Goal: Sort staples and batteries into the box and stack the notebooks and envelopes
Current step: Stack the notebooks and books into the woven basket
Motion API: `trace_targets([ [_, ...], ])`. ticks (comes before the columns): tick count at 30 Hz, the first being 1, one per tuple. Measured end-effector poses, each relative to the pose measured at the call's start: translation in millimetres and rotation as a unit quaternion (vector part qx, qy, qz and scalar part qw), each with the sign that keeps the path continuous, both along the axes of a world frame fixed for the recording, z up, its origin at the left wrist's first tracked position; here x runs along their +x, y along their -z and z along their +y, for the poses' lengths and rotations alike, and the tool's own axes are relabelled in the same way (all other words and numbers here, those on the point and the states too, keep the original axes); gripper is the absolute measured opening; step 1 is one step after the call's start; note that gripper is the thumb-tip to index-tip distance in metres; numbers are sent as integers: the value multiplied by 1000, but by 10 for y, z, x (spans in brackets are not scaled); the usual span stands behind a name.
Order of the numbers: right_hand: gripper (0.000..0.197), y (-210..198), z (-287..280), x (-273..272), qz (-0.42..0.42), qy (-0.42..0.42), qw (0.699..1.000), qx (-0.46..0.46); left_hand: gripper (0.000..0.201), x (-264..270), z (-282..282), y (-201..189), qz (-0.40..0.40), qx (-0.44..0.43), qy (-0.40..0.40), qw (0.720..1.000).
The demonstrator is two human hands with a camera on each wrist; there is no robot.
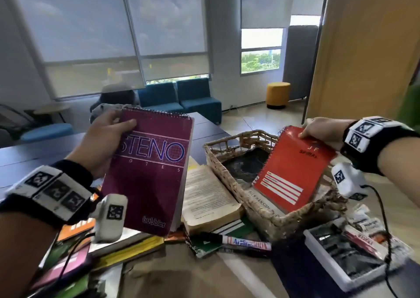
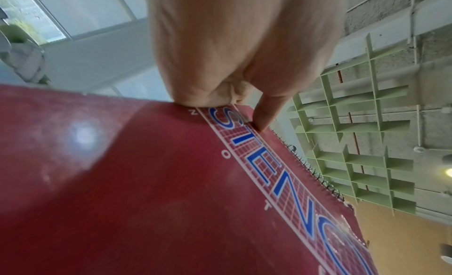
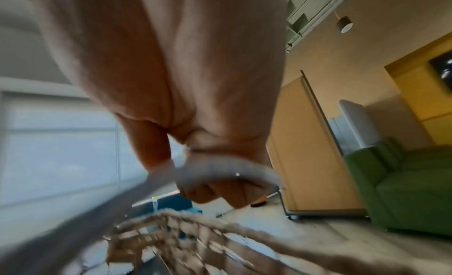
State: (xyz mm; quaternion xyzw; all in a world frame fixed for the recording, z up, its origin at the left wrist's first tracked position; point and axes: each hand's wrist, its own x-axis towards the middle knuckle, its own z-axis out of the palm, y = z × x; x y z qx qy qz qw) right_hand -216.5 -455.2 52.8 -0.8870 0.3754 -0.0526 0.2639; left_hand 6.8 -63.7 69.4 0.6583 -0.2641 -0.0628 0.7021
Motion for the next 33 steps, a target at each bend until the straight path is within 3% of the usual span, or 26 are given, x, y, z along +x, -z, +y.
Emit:
trace_targets([
  [6, 20, 375, 29, -69, 257, -57, 958, -114, 28, -74, -276, 36, -2, 3, 23, 1000],
  [9, 26, 431, 68, -29, 311, -75, 936, -149, 31, -100, -379, 72, -7, 14, 32, 999],
  [12, 8, 400, 150, -53, 336, -86, 922, -170, 29, -144, -463, 103, -15, 22, 37, 999],
  [14, 35, 445, 130, -74, 352, -86, 906, -218, 26, -181, -504, 109, -19, 33, 42, 998],
  [17, 23, 500, 115, -93, 355, -93, 900, -235, 24, -232, -557, 98, -32, 51, 47, 997],
  [19, 28, 435, 133, -27, 305, -99, 922, -217, 23, -281, -593, 64, -54, 70, 57, 994],
  [21, 26, 234, 241, 90, 182, -123, 957, -188, 18, -334, -638, 18, -98, 95, 70, 988],
  [23, 26, -44, 459, 210, 23, -167, 986, -11, 14, -377, -695, -39, -168, 121, 60, 977],
  [25, 29, -325, 714, 243, -91, -243, 943, 206, 15, -423, -761, -98, -245, 139, 38, 959],
  [26, 34, -401, 809, 246, -110, -280, 920, 252, 15, -447, -794, -127, -279, 143, 26, 949],
  [29, 36, -447, 1022, 337, -127, -352, 905, 203, 15, -461, -871, -214, -332, 133, -11, 934],
  [33, 20, -395, 990, 403, -231, -326, 904, 150, 23, -414, -918, -302, -336, 107, -22, 935],
])
